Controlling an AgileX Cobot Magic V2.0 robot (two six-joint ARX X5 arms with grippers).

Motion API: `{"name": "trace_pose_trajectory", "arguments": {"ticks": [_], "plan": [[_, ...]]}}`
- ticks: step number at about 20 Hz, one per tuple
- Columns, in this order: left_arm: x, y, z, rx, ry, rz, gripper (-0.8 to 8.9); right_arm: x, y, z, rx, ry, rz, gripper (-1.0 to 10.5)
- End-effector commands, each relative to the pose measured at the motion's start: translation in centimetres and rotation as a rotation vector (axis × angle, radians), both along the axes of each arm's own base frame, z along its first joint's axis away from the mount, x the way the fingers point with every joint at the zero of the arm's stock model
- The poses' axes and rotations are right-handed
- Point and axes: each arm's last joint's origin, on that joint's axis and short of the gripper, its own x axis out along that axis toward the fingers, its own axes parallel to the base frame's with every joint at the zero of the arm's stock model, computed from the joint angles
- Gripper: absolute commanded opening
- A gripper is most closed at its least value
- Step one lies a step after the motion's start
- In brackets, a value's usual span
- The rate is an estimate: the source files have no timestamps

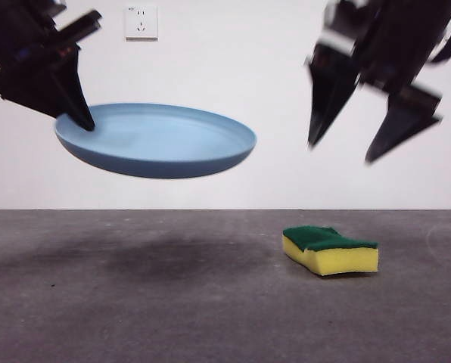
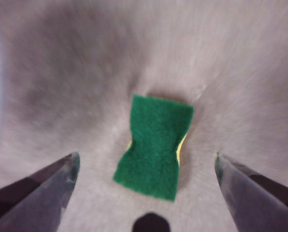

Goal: Pick up the plate,pick up the cloth,clean the plate with the cloth

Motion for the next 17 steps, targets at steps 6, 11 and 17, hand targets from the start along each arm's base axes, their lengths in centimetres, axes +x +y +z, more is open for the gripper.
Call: {"name": "trace_pose_trajectory", "arguments": {"ticks": [6,11,17], "plan": [[-1.0,0.6,0.3,0.134,-0.021,0.051,-0.07,2.5,2.3,-6.8,-0.103,0.139,0.037,4.7],[-1.0,0.6,0.3,0.135,-0.022,0.05,-0.07,3.1,2.6,-8.9,-0.124,0.188,0.038,4.6],[-1.0,0.6,0.3,0.136,-0.021,0.05,-0.07,3.1,2.6,-9.1,-0.126,0.189,0.036,0.2]]}}
